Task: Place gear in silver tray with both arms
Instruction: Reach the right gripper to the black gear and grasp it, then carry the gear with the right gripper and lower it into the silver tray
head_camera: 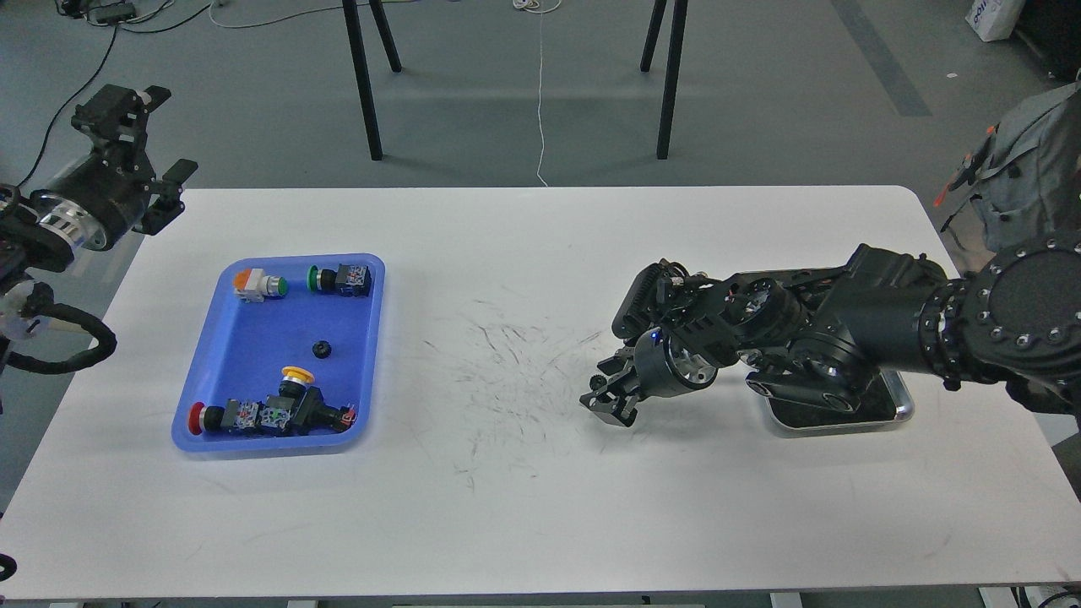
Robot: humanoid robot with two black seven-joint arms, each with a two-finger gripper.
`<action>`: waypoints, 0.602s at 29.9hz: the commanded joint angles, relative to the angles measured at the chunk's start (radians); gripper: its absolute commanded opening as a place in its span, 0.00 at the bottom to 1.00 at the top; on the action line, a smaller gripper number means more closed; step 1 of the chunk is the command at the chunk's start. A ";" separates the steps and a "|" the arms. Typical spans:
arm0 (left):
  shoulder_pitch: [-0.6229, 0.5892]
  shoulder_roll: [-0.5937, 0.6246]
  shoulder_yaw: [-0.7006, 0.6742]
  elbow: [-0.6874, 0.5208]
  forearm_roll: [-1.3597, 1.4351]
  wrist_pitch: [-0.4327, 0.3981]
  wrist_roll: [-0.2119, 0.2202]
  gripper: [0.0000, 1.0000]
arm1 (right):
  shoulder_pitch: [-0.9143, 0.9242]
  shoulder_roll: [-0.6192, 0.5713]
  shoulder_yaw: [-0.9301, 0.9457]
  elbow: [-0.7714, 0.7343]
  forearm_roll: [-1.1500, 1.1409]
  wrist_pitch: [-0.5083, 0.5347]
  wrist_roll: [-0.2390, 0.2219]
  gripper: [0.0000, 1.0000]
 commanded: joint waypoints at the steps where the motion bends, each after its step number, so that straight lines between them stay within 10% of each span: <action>1: 0.000 0.000 0.000 0.000 0.000 0.000 0.000 1.00 | 0.006 -0.001 -0.001 0.001 -0.001 0.002 0.001 0.38; 18: 0.009 0.000 0.000 0.001 0.000 0.000 0.000 1.00 | 0.017 -0.024 -0.015 -0.011 0.002 0.003 0.001 0.01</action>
